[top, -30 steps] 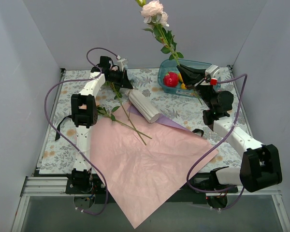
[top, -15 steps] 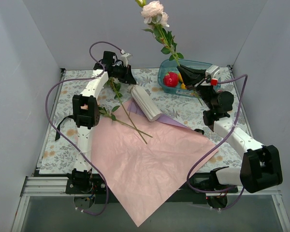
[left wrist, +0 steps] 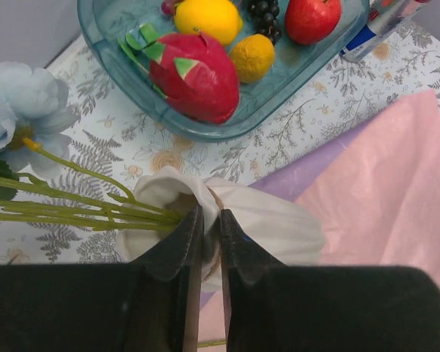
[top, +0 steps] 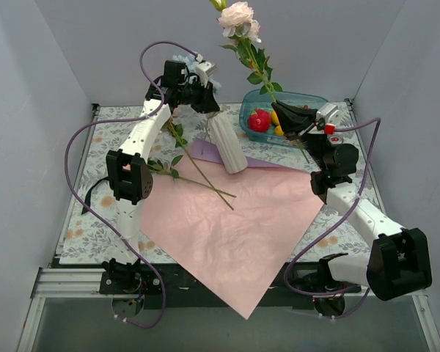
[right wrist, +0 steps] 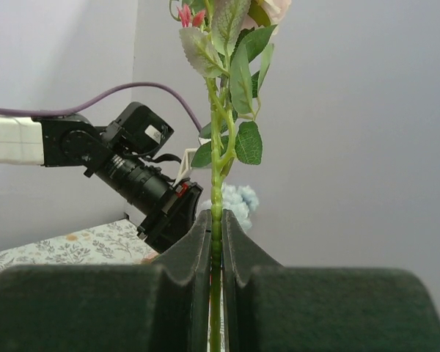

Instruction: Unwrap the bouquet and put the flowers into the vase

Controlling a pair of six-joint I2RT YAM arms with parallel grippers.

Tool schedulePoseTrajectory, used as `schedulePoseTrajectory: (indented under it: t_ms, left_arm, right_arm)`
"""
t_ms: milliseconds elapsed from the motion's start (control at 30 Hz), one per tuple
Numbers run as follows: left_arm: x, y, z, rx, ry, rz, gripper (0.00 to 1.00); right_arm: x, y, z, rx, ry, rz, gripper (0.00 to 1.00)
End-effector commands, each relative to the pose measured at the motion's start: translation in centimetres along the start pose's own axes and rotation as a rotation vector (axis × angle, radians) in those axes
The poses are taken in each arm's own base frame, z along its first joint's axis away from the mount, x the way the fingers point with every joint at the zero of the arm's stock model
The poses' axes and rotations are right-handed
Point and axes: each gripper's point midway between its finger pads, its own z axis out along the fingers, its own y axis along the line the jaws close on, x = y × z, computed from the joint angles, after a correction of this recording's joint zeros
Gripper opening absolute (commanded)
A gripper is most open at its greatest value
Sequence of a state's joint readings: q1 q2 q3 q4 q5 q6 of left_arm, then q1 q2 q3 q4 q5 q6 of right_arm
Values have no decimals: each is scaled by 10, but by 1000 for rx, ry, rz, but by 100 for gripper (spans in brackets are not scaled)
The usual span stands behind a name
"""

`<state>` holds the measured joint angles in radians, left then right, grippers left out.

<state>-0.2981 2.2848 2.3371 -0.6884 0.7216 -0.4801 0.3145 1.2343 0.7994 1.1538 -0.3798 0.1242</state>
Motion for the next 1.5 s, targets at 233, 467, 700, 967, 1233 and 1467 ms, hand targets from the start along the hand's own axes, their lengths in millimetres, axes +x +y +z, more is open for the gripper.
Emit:
schedulePoseTrajectory:
  t_ms: [233, 467, 700, 967, 1233, 1467]
  left_arm:
    - [-84, -83, -37, 1, -149, 308, 0]
    - [-66, -103, -29, 32, -99, 302, 0]
    - [-54, -115, -25, 42, -67, 301, 0]
    - [-57, -117, -26, 40, -66, 302, 48]
    - [-59, -122, -33, 40, -67, 291, 60]
    - [-64, -137, -58, 24, -79, 268, 81]
  right_arm:
    - [-37, -1, -9, 38, -95, -38, 1]
    - [-51, -5, -14, 75, -122, -53, 1]
    - [-57, -9, -15, 97, -131, -63, 1]
    - [-51, -11, -17, 117, -150, -24, 1]
    - [-57, -11, -13, 109, -203, 9, 1]
    - [-70, -1, 3, 12, -273, 28, 1]
